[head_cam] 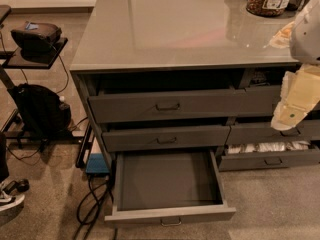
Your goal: Close bottom drawer
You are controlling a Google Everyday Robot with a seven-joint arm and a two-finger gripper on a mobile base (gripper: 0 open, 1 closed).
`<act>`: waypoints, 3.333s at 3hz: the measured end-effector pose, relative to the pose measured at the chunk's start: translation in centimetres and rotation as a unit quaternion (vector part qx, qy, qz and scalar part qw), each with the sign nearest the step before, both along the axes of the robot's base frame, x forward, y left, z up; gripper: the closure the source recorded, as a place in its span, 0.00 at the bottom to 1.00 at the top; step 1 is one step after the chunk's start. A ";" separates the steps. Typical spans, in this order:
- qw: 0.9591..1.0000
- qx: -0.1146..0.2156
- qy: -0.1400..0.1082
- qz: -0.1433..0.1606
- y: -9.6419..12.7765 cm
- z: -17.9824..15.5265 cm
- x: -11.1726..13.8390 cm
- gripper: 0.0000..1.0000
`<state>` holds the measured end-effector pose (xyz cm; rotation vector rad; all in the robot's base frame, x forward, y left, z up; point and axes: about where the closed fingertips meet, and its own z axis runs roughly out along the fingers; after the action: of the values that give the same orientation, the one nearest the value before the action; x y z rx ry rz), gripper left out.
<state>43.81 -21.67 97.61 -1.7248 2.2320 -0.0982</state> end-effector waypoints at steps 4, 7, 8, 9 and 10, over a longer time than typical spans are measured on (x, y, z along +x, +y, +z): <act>0.999 0.016 -0.012 0.047 1.2 -5.3 -1.8 0.00; 0.977 0.181 -0.027 0.109 5.2 -26.6 -5.9 0.00; 0.972 0.210 -0.023 0.104 7.3 -34.0 -9.2 0.00; 0.968 0.227 -0.004 0.102 9.4 -41.5 -12.2 0.00; 0.969 0.228 0.016 0.093 11.2 -47.6 -14.3 0.00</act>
Offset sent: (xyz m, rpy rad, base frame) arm -0.0050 0.0083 0.0035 -0.0314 0.0025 0.0017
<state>29.52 -10.51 49.97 -1.6645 1.9029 0.4527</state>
